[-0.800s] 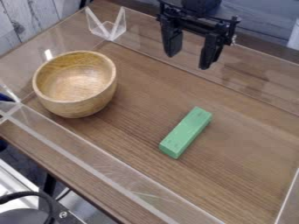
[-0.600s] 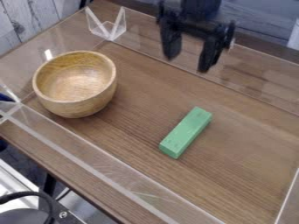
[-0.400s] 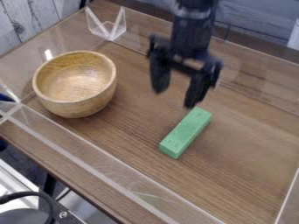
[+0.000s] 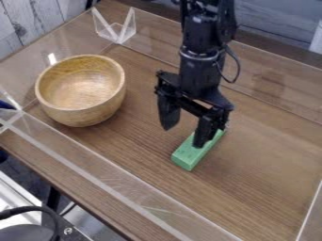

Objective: Put the green block in the brown bowl

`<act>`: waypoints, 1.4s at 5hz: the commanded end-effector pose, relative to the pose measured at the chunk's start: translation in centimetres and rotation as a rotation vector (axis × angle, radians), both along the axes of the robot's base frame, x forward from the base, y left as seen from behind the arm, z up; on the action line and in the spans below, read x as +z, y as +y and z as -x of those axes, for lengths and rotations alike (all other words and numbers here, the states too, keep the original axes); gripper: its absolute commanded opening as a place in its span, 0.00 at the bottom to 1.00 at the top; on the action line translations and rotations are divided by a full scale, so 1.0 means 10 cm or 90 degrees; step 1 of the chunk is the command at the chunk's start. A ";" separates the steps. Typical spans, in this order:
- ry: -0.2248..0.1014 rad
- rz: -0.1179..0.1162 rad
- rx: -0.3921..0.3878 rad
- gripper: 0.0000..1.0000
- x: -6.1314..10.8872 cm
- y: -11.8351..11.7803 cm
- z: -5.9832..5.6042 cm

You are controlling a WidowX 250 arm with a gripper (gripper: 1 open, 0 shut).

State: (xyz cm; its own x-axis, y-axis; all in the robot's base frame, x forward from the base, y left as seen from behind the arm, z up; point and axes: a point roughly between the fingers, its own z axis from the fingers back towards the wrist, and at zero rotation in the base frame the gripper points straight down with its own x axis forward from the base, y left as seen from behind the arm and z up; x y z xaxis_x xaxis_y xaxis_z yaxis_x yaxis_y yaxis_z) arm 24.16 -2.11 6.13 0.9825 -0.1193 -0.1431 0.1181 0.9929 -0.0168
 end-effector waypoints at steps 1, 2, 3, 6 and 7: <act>-0.035 0.004 -0.011 1.00 0.04 -0.05 -0.09; -0.031 0.005 -0.014 1.00 -0.03 -0.06 -0.11; -0.027 0.006 -0.016 1.00 -0.10 -0.08 -0.14; -0.026 0.016 -0.020 0.00 -0.18 -0.11 -0.22; -0.025 0.019 -0.021 0.00 -0.19 -0.12 -0.24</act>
State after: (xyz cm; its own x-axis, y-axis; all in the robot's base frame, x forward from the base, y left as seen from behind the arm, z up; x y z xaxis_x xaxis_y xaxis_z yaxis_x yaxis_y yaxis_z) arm 25.44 -2.99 3.19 0.9776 -0.1456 -0.1519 0.1406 0.9891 -0.0430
